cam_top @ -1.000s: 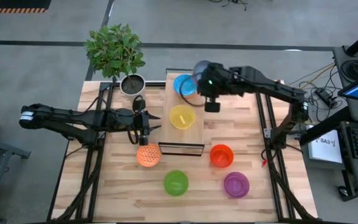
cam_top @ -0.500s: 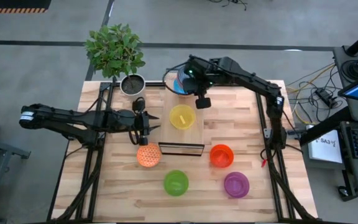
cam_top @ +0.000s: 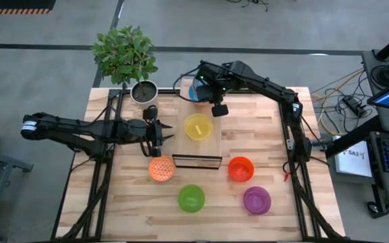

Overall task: Place and stack bowls onto a shelf
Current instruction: Stack the blue patterned bowl on top of the light blue bowl on the shelf

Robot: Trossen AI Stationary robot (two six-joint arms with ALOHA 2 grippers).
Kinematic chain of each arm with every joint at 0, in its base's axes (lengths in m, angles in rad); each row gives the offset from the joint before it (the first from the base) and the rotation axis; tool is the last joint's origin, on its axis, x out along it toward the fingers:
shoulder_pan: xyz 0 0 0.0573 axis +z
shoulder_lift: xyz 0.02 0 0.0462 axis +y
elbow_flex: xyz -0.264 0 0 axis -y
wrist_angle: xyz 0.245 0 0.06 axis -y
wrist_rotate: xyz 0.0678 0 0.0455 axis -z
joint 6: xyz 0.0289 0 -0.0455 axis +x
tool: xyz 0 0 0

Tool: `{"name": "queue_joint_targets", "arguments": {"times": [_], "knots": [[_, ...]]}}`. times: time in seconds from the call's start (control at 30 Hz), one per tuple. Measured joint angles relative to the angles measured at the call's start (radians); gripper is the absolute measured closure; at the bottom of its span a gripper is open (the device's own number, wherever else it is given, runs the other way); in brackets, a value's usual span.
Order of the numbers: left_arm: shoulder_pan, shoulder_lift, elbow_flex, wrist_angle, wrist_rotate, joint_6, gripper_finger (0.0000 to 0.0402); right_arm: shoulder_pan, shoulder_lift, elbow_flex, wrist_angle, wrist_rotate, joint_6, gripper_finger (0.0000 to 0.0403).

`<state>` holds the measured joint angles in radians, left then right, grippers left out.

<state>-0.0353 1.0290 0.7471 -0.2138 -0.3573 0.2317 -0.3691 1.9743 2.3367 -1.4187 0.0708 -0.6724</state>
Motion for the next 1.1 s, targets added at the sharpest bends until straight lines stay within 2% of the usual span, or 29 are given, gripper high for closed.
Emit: {"name": "queue_joint_targets", "arguments": {"times": [0.63, 1.1], "knots": [[0.0, 0.0, -0.002, -0.005, 0.0, 0.0, 0.0272, -0.003, 0.04, 0.0, 0.025, 0.01, 0.016, 0.0388], [0.0, 0.0, -0.002, -0.008, -0.001, -0.001, 0.0272, -0.005, 0.038, 0.0, 0.071, 0.019, 0.088, 0.0289]]}}
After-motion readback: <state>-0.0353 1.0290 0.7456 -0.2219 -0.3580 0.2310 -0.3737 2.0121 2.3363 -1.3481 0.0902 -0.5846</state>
